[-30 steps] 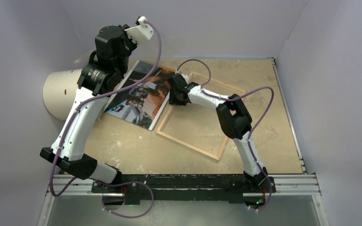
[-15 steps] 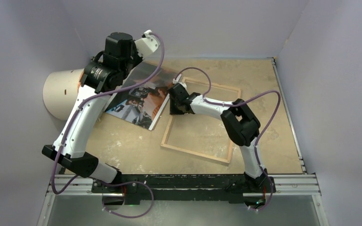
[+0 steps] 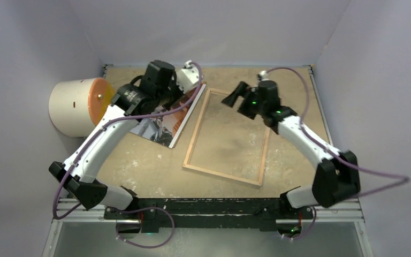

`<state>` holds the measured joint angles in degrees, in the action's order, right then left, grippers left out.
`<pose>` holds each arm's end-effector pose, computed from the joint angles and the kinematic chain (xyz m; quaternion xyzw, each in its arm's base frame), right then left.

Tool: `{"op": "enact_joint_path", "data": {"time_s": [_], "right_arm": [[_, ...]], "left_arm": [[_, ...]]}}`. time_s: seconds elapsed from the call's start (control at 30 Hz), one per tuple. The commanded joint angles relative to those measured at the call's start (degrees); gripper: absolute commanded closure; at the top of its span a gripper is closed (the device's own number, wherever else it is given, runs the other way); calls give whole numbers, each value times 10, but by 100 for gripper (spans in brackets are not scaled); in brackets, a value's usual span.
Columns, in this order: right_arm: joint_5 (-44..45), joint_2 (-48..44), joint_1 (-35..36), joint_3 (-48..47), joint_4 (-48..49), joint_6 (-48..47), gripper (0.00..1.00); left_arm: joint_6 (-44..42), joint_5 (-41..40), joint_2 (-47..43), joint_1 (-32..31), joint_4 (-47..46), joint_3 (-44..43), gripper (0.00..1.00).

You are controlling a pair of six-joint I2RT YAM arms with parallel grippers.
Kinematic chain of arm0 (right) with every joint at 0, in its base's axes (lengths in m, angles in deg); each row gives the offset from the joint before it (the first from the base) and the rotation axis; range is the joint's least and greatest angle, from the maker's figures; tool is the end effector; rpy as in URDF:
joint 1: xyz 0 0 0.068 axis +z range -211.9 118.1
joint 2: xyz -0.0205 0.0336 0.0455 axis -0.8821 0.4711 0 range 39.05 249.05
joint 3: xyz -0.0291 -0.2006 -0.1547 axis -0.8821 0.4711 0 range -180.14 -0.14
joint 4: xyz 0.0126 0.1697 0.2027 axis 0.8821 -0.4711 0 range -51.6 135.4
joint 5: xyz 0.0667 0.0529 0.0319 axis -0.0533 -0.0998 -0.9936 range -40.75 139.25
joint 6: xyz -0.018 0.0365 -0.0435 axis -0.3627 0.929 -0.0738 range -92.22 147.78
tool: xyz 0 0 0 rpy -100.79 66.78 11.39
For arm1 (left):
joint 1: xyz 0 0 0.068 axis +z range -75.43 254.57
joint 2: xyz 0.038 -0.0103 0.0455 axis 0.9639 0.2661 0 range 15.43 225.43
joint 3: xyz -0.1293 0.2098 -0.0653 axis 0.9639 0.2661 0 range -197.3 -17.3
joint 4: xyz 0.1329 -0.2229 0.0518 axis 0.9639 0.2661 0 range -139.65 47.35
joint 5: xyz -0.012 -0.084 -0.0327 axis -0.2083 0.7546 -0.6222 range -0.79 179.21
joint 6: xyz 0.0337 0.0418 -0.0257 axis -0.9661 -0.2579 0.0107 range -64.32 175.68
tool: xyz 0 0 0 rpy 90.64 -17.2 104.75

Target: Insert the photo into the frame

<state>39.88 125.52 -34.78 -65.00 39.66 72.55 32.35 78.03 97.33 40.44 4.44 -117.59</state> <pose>0.3188 0.1712 0.2690 0.0887 0.8478 0.3606 0.3785 0.2507 -0.1598 0.4237 0.3867 0.7979 0.0436 0.4603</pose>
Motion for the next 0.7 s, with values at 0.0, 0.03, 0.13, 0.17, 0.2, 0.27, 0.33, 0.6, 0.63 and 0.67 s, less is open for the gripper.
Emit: {"op": "enact_joint_path", "data": {"time_s": [0.0,0.03,0.13,0.17,0.2,0.27,0.33,0.6,0.63,0.67], "right_arm": [[-106,-107,-87,111,94,91,1],[-115,-117,-100,125,100,100,1],[-135,-128,-113,156,125,126,1],[-141,-124,-113,166,137,139,1],[-150,-117,-116,178,148,151,1],[-168,-99,-122,194,175,176,1],[-175,-80,-123,207,204,192,1],[-164,11,-123,191,205,178,2],[-161,19,-123,193,209,180,2],[-161,29,-123,192,212,179,3]], "left_arm": [[84,93,-1,-48,-25,71,100],[93,106,4,-56,-32,90,100],[115,151,19,-72,-68,131,100],[120,164,23,-76,-79,140,100],[123,175,26,-80,-89,148,100],[120,191,33,-88,-104,164,100],[119,203,39,-96,-113,178,100],[114,218,80,-136,-142,215,100],[114,219,86,-142,-143,215,100],[115,223,91,-147,-143,216,100]]}}
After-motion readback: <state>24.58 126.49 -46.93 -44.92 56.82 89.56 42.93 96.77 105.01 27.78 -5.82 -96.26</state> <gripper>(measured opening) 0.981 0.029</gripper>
